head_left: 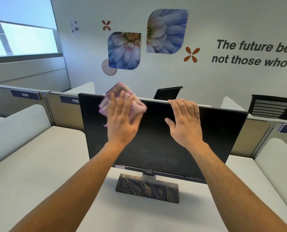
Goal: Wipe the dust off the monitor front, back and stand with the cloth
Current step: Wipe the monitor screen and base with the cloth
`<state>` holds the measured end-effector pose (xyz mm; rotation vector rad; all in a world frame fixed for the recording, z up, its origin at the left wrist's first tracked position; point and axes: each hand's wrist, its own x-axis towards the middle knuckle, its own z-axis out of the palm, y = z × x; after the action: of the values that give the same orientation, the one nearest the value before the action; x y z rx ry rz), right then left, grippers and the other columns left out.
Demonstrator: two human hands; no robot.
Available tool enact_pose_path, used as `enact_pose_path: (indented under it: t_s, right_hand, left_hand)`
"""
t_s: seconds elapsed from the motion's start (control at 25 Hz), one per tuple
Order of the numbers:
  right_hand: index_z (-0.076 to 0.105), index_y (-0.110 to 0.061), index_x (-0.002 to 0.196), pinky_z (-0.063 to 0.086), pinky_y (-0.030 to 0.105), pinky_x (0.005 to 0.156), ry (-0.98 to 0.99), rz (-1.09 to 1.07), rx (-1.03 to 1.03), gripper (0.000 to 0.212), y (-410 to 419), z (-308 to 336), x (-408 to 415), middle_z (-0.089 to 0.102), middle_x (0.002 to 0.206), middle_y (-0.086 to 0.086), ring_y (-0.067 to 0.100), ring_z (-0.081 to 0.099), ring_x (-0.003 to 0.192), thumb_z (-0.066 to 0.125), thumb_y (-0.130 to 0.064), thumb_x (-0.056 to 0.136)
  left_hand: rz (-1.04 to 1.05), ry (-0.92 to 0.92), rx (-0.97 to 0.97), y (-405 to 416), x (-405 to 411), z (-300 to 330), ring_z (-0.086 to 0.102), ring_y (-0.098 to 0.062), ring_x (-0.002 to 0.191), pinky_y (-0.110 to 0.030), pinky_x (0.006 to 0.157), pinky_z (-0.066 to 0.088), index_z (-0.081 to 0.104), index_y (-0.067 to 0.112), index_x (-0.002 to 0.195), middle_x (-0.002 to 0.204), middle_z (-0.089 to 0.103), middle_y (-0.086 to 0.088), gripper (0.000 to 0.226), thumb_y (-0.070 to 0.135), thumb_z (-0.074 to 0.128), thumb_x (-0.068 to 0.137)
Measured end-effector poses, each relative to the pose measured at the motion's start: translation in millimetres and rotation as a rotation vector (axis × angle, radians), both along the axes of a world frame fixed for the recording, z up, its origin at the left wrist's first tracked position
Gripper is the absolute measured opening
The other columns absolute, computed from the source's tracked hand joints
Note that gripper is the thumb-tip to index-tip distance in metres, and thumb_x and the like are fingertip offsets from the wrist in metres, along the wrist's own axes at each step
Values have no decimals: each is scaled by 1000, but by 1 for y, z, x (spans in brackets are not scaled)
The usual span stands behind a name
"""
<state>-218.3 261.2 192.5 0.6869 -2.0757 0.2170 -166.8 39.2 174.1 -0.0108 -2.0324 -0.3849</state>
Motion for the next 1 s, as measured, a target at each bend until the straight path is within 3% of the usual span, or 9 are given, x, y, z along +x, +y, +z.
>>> enact_pose_path:
  t_s: [0.12, 0.24, 0.32, 0.44, 0.64, 0.8, 0.92, 1.0]
  right_hand:
    - [39, -18, 137, 21, 40, 114, 8, 1, -3, 63, 0, 0, 0, 43, 134, 5, 27, 36, 127, 66, -36, 84]
    - [39, -18, 137, 21, 40, 114, 14, 5, -5, 62, 0, 0, -1, 43, 133, 5, 27, 36, 125, 66, -36, 84]
    - [39, -18, 137, 21, 40, 114, 11, 9, -11, 62, 0, -1, -1, 43, 134, 5, 27, 36, 125, 67, -36, 84]
    - [39, -18, 137, 21, 40, 114, 13, 2, -13, 62, -2, -1, -1, 43, 135, 5, 27, 37, 126, 65, -37, 84]
    - [38, -17, 137, 21, 42, 114, 32, 2, -8, 62, -4, -2, -1, 41, 135, 6, 28, 35, 127, 65, -36, 84]
    - [35, -16, 141, 16, 45, 118, 15, -32, 35, 64, -3, -3, 0, 37, 142, 7, 30, 31, 136, 63, -35, 87]
    - [32, -15, 143, 11, 46, 119, 9, -53, 55, 66, -5, -3, 4, 35, 145, 8, 31, 27, 139, 62, -33, 88]
    - [31, -15, 144, 11, 46, 119, 10, -66, 60, 66, -6, -3, 6, 34, 146, 9, 31, 26, 140, 61, -33, 88]
  left_hand:
    - [-76, -12, -315, 19, -4, -7, 11, -32, 149, -55, 118, 16, 41, 21, 147, 158, 29, -7, 63, 44, 62, 92]
    - [-40, 5, -296, 9, -6, -4, 12, -28, 149, -54, 118, 18, 39, 21, 147, 158, 29, -6, 64, 49, 57, 93]
    - [15, 27, -153, -14, -4, -6, 14, -26, 149, -51, 118, 19, 38, 19, 147, 158, 28, -7, 67, 53, 55, 92]
    - [114, 14, 243, -47, 2, -10, 14, -20, 149, -46, 118, 21, 22, 28, 151, 161, 18, -1, 72, 63, 46, 93]
    - [158, -23, 712, -62, 6, -30, 8, -22, 150, -52, 116, 26, 2, 34, 153, 164, -1, 6, 79, 75, 28, 90]
    - [136, -44, 855, -37, 12, -65, 19, -27, 148, -48, 112, 36, 2, 31, 153, 163, 2, 4, 76, 67, 31, 92]
    - [102, -95, 854, -11, 23, -109, 25, -30, 146, -42, 111, 37, 2, 35, 152, 163, 4, 3, 75, 69, 31, 91]
    - [79, -161, 963, -3, 27, -130, 26, -32, 145, -45, 110, 38, -1, 39, 151, 163, 6, 2, 73, 63, 38, 94]
